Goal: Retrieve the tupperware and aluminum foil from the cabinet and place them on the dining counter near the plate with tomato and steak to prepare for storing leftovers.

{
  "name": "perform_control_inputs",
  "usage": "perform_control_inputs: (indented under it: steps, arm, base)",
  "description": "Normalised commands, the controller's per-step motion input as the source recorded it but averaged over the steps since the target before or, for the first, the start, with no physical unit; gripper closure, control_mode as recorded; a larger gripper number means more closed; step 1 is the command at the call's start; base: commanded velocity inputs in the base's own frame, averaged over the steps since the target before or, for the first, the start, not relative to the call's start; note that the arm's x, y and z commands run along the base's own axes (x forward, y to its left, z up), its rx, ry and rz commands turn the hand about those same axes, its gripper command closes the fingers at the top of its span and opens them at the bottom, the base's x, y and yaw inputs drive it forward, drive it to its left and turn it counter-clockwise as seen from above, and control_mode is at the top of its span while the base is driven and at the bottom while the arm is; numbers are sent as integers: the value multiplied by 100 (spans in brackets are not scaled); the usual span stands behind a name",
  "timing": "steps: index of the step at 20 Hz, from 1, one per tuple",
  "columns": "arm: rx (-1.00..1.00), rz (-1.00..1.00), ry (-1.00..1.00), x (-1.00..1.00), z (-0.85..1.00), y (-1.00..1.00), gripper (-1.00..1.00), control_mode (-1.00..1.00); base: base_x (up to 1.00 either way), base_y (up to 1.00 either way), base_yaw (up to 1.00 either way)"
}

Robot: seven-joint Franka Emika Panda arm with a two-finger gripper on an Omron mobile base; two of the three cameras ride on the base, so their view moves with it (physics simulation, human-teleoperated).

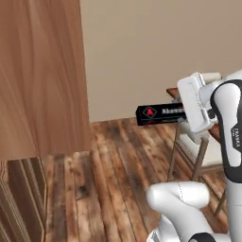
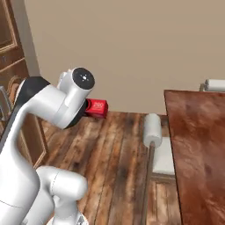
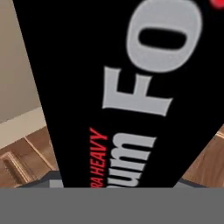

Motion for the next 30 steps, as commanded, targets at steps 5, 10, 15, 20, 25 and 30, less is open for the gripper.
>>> perform_control_inputs:
  steps: [5, 10, 15, 20, 25, 30]
  arm:
    - [0, 0, 0, 0, 0, 0, 100, 100]
    - [0, 0, 0, 0, 0, 0, 100, 100]
    - [0, 0, 0, 0, 0, 0, 100, 100]
    - [0, 0, 0, 0, 0, 0, 100, 100]
    - [0, 0, 0, 0, 0, 0, 100, 100]
    - [0, 0, 0, 0, 0, 0, 100, 100]
  base:
    - [-2, 61, -65]
    - [0, 56, -63]
    - [19, 23, -57]
    - [10, -1, -56]
    - [6, -16, -53]
    - [23, -26, -50]
